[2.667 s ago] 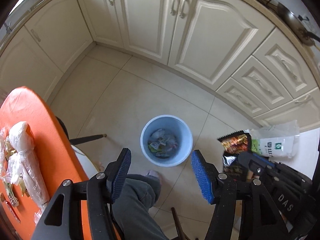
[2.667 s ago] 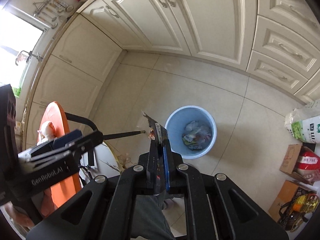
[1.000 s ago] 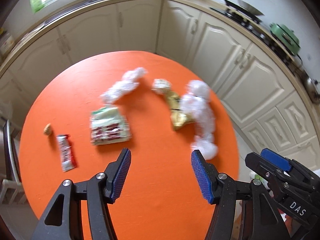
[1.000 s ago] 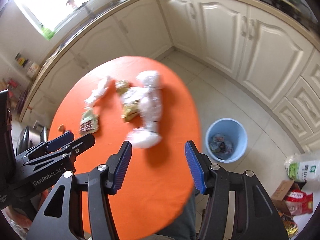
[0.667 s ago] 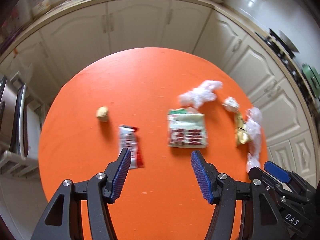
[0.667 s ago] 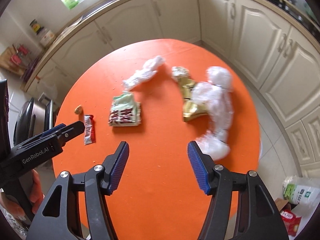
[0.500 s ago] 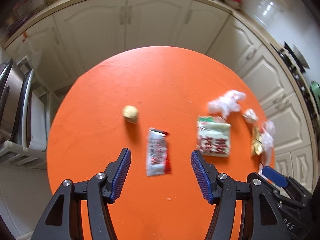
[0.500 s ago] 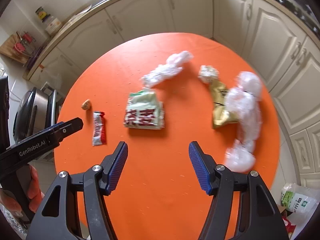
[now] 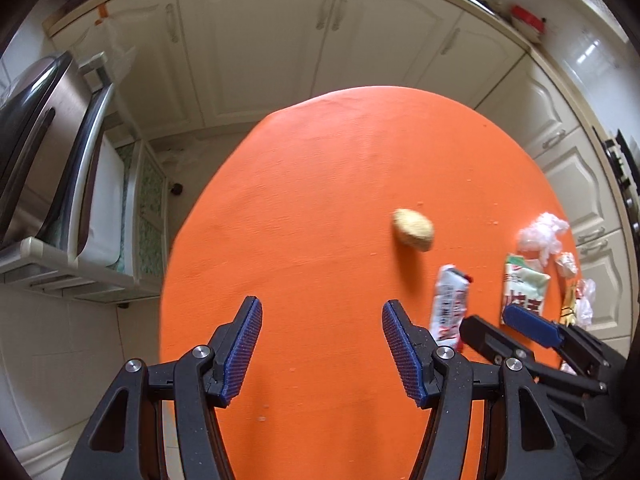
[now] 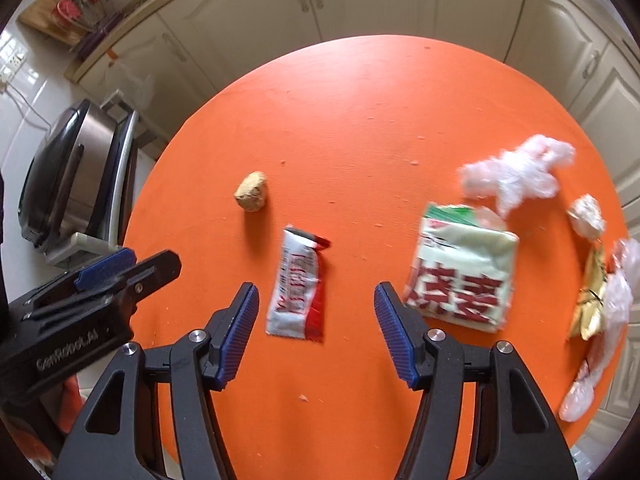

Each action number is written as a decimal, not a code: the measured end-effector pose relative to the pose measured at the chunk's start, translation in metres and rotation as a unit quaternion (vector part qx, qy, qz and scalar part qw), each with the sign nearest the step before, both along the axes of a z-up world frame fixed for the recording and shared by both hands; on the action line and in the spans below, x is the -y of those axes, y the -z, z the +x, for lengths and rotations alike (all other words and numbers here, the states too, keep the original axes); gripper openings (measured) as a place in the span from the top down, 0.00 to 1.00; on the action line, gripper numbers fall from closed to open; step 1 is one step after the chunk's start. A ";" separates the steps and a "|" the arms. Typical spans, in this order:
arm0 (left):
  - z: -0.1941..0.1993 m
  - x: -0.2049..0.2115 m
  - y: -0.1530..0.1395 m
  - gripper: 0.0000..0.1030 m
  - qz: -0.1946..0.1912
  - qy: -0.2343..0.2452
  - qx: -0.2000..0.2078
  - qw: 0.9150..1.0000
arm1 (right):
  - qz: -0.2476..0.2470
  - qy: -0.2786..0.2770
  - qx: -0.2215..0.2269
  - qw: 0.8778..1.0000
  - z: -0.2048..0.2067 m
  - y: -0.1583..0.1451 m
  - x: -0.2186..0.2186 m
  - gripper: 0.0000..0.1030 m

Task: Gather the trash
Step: 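Grasp the small white-red wrapper with the right tool while the left tool grasps the bread piece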

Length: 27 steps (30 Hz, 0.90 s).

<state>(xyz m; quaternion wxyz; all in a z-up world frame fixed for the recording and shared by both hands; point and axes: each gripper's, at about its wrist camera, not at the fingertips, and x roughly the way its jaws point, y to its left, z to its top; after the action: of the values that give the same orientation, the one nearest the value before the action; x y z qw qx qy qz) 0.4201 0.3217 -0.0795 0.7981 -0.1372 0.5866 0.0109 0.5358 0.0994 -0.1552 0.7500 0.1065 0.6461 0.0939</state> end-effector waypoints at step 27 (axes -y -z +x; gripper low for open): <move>0.059 0.043 0.021 0.43 -0.037 0.030 -0.017 0.999 | -0.020 0.033 0.042 0.998 0.014 -0.012 0.045 0.89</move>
<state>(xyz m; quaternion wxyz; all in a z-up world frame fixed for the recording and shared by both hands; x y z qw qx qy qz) 0.4788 0.2788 -0.1001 0.7825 -0.1485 0.6038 -0.0323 0.5497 0.0549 -0.1435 0.7809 0.1085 0.6122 0.0605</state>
